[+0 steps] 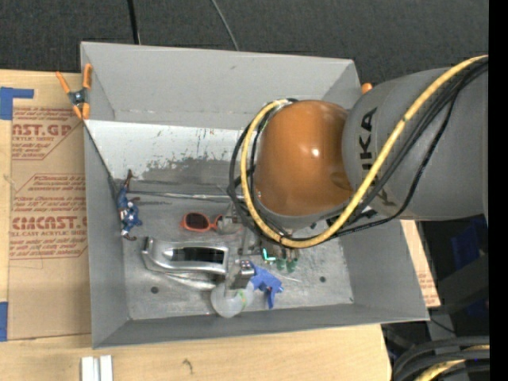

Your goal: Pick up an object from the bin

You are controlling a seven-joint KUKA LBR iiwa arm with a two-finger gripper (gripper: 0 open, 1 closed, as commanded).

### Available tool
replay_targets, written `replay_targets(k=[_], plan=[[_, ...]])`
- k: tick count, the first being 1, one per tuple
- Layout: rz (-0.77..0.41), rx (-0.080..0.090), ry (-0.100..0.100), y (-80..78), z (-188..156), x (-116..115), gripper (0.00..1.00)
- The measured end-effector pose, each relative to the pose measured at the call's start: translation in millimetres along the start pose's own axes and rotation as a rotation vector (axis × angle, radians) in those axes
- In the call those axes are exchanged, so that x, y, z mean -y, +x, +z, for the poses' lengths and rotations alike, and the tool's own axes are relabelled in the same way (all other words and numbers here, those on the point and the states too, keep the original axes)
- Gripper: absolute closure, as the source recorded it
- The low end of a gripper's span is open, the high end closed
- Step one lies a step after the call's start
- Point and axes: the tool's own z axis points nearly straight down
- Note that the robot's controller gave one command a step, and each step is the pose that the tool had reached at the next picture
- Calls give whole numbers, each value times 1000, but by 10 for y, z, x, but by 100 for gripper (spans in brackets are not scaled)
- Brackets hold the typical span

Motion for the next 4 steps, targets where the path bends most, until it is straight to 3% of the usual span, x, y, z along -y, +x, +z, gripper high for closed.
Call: replay_targets(k=[1,2,3,4], plan=[[1,8,-1,-19,-36,6,0],[80,13,-4,-191,711,-439,0],[80,8,-2,-246,961,-479,0],[234,7,-2,-320,864,-481,0]])
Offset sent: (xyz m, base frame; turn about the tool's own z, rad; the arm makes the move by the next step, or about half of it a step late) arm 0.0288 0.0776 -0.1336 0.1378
